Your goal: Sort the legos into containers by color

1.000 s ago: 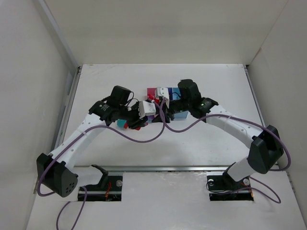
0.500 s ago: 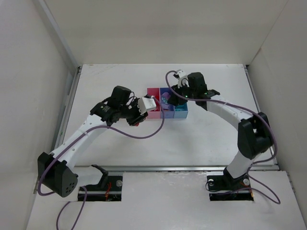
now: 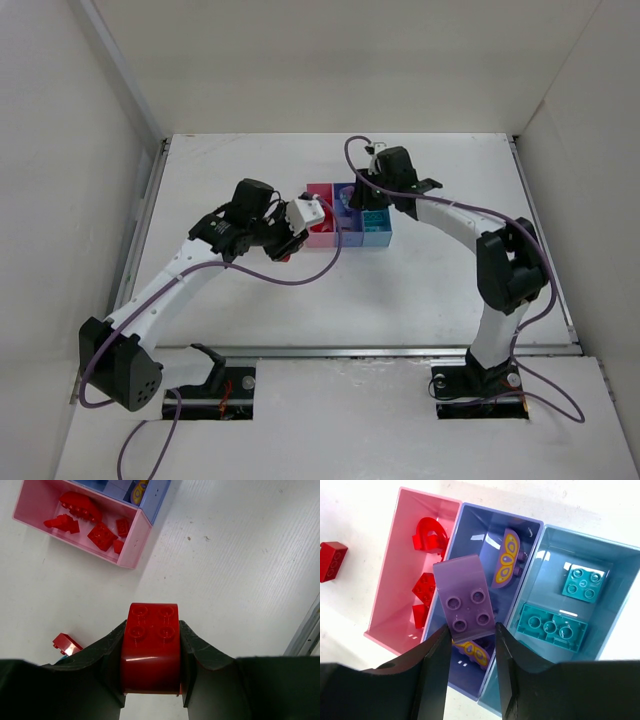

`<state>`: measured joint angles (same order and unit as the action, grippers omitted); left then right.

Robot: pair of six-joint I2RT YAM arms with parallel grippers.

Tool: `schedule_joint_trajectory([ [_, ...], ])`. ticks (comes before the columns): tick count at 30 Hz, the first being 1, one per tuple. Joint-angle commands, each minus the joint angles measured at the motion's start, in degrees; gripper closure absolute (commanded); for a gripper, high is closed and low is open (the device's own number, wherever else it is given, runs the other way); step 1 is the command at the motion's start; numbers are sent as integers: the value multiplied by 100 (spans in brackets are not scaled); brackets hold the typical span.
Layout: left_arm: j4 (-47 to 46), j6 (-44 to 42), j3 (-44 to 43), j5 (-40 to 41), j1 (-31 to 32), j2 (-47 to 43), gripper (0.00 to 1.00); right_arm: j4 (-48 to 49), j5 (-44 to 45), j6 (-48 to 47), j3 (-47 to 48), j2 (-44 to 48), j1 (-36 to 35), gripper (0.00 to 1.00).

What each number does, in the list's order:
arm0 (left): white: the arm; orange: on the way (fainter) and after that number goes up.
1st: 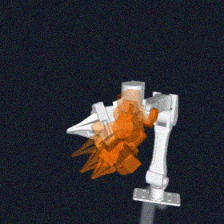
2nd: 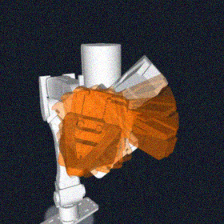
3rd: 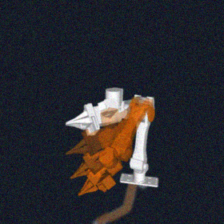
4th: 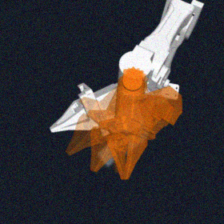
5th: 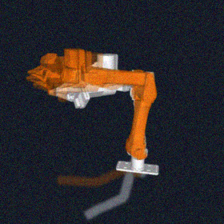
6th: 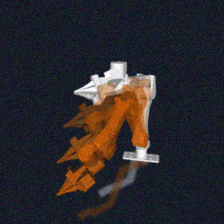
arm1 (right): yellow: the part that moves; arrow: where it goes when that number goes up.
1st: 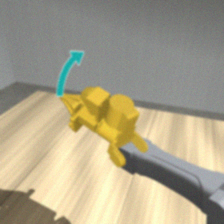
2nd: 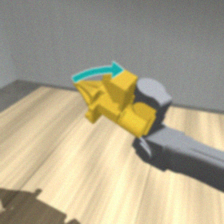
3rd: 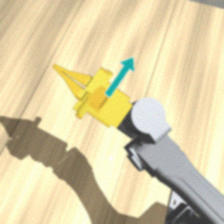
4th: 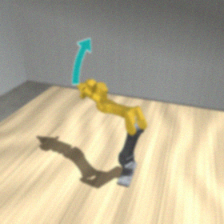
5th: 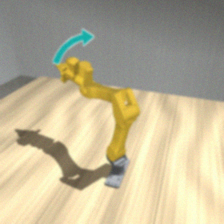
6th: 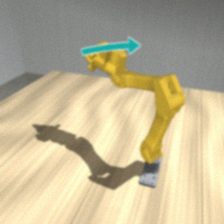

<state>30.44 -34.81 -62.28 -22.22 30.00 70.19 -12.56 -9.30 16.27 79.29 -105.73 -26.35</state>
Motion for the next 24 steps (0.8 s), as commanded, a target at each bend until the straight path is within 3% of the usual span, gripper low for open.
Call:
schedule_joint_trajectory([
  [1, -178, 115, 41, -63, -3, -76, 100, -10, 192, 148, 289, 9, -72, 91],
  [3, -178, 115, 41, -63, -3, -129, 100, -63, 244, 148, 341, 9, -72, 78],
  [4, -178, 115, 41, -63, -3, -129, 100, -141, 244, 148, 394, 9, -133, 63],
  [5, -178, 115, 41, -63, -3, -129, 100, -220, 305, 148, 395, 9, -134, 54],
  [6, -178, 115, 41, -116, -3, -129, 100, -221, 306, 148, 395, 9, -134, 41],
  [7, -178, 115, 41, -116, -3, -129, 100, -273, 367, 148, 447, 9, -134, 17],
  [10, -178, 62, -12, -256, -3, -129, 100, -108, 123, -97, 352, 228, -134, 0],
  [15, -126, -350, -12, -844, -3, -427, 100, 666, -166, -1413, -508, 1490, -520, 0],
  [16, -126, -464, -12, -1115, -3, -575, 100, 754, -578, -2321, -693, 1703, -520, 0],
  [17, -126, -683, 49, -1249, -3, -664, 100, 755, -1687, -2800, -861, 1923, -581, 0],
  [19, -178, -869, 110, -1608, -3, -892, 100, 755, -3052, -3827, -1370, 2519, -634, 2],
  [24, -179, -993, 24, -2076, -3, -929, 100, 755, -3245, -4185, -1776, 3102, -1021, 4],
])
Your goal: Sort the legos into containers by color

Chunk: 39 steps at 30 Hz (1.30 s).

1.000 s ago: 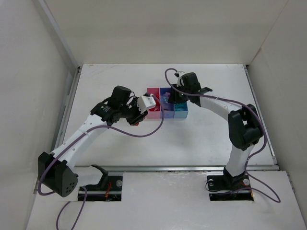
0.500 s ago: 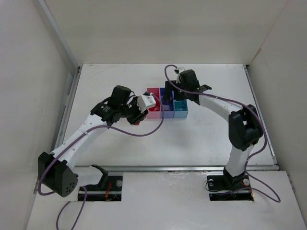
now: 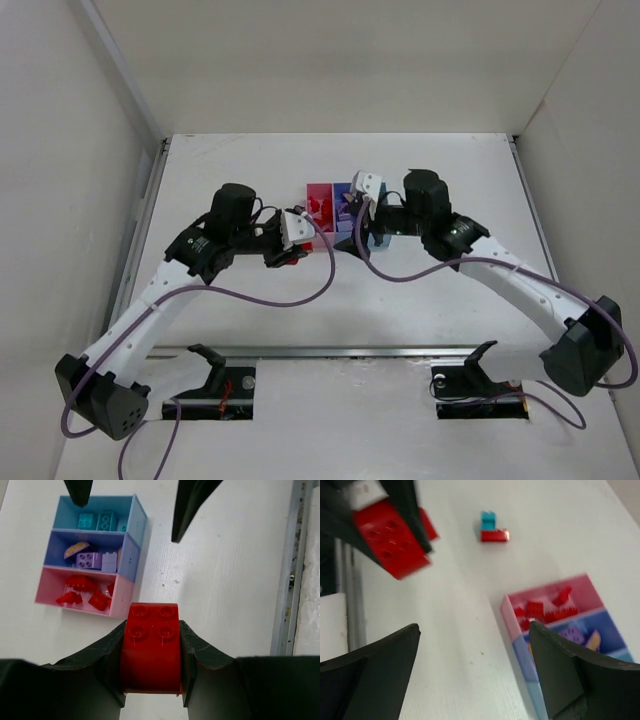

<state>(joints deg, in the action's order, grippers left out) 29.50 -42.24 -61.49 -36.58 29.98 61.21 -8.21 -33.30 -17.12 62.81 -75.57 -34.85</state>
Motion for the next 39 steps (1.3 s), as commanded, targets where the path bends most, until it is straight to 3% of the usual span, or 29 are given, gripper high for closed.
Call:
schedule_joint_trajectory([
  [1, -32, -302, -108, -701, -1, -30, 100, 320, -845, -845, -128, 86, -345, 7],
  [6, 258, -469, -345, -930, -1, 225, 100, 320, -661, -845, 152, -151, -821, 10],
  [15, 311, -522, -451, -1088, -1, 277, 100, 320, -801, -898, 425, -388, -980, 33],
  [21, 311, -522, -451, -1194, -1, 330, 100, 320, -801, -898, 601, -520, -1032, 37],
  [27, 311, -522, -451, -1194, -1, 330, 100, 320, -854, -898, 715, -678, -1032, 66],
  [28, 311, -522, -451, -1194, -1, 330, 100, 320, -854, -898, 715, -678, -1032, 75],
  [29, 311, -522, -451, -1194, -1, 330, 100, 320, -854, -898, 716, -678, -1032, 100],
  [31, 311, -522, -451, -1194, -1, 330, 100, 320, -854, -898, 716, -678, -1032, 100],
  [33, 311, -522, -451, -1194, -1, 330, 77, 320, -740, -898, 663, -626, -1032, 100],
  [34, 398, -522, -451, -1133, -1, 330, 34, 320, -679, -950, 663, -626, -1032, 100],
  [35, 399, -522, -451, -1071, -1, 330, 34, 320, -678, -951, 663, -626, -1032, 100],
  [37, 548, -522, -451, -948, -1, 330, 0, 320, -625, -951, 592, -573, -1032, 100],
  [39, 601, -522, -451, -650, -1, 330, 0, 320, -573, -951, 540, -521, -1032, 100],
])
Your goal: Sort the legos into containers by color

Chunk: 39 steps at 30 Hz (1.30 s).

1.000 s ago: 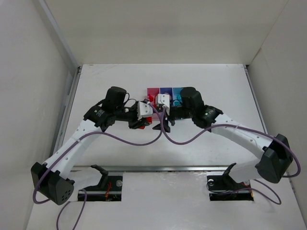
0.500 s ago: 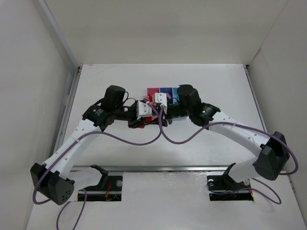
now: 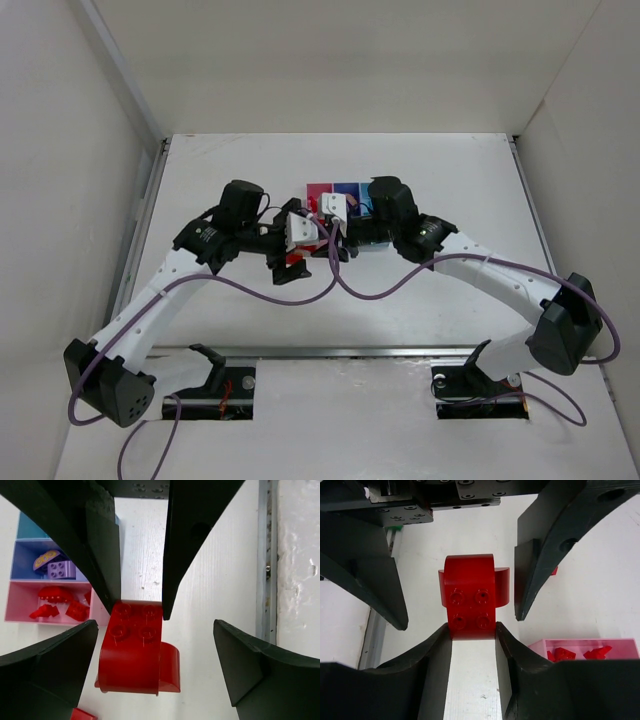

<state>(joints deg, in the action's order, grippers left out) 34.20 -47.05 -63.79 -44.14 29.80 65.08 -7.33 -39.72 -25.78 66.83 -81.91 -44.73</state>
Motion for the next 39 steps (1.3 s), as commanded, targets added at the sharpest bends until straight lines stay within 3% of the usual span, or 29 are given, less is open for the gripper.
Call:
schedule_joint_trajectory([
  [1, 192, -94, -161, 220, 17, -109, 0, 232, 70, -85, 138, 114, -45, 100],
  [13, -282, -129, 367, 1161, 17, -330, 0, 232, 17, -85, 85, 114, -45, 100],
  [18, -282, -191, 367, 1110, 17, -268, 4, 232, -35, -85, 85, 166, -45, 100],
  [25, -71, -191, 183, 1057, 17, -31, 63, 232, -35, -85, 85, 219, -45, 100],
  [26, -1, -191, 183, 1057, 17, -30, 73, 232, -35, -85, 85, 219, -45, 100],
  [27, -1, -191, 122, 1057, 17, -30, 90, 232, -35, -85, 85, 219, -45, 100],
  [28, 52, -191, 121, 1057, 17, -30, 98, 232, 87, -85, 33, 219, -45, 100],
  [33, 105, -138, 279, 1372, 17, -91, 100, 232, 466, 326, -117, 272, 244, 100],
  [39, -9, -15, 876, 2058, 17, -373, 100, 565, -79, 943, -599, 482, 1579, 100],
])
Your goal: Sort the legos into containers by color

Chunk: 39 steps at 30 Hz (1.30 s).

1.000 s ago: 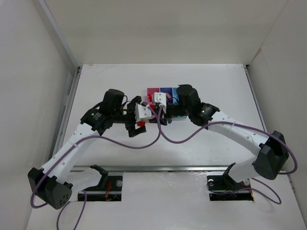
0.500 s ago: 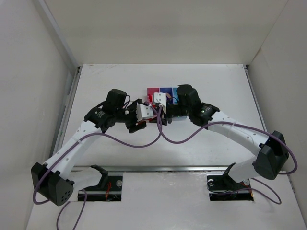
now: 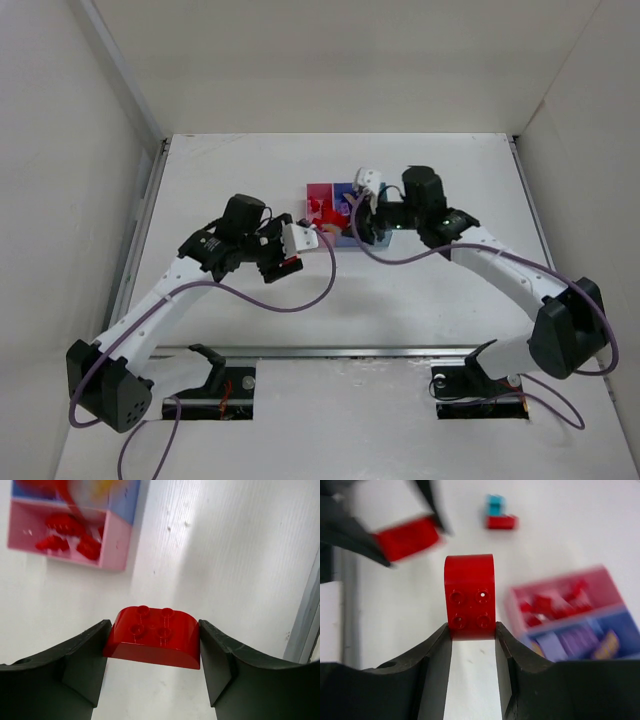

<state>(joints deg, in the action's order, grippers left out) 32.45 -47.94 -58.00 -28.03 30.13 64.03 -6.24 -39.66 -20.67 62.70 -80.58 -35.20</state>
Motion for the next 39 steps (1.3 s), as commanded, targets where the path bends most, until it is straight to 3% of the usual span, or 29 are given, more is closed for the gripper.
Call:
schedule_joint_trajectory([
  [1, 78, 144, 385, 535, -16, -338, 100, 535, -86, 484, -240, 402, 750, 100],
  [7, -141, 522, 518, 492, -16, -339, 100, 598, 474, 1054, 145, -167, 901, 100],
  [13, -792, 1822, 184, 1009, -69, 144, 100, 598, 2126, 2934, 1156, -1582, 524, 100],
  [16, -1003, 2183, 114, 1142, -69, 206, 100, 536, 2339, 3831, 1622, -2180, 523, 100],
  [23, -1117, 2474, -10, 1143, -69, 311, 100, 238, 2331, 4176, 2448, -2990, 461, 79],
  [27, -1179, 2526, -10, 1142, -69, 373, 100, 132, 2034, 4176, 2660, -3236, 409, 52],
  [28, -1249, 2527, 42, 1142, -69, 373, 100, 80, 1954, 4176, 2721, -3236, 409, 40],
  [31, -1530, 2527, 43, 1090, -69, 531, 100, 18, 2032, 4176, 2722, -3307, 409, 24],
  [34, -1855, 2684, -167, 1089, -69, 873, 100, 18, 2093, 4176, 2722, -3176, 522, 16],
  [39, -2356, 3089, -659, 1151, -130, 1611, 100, 18, 2286, 4115, 2564, -2614, 716, 16],
])
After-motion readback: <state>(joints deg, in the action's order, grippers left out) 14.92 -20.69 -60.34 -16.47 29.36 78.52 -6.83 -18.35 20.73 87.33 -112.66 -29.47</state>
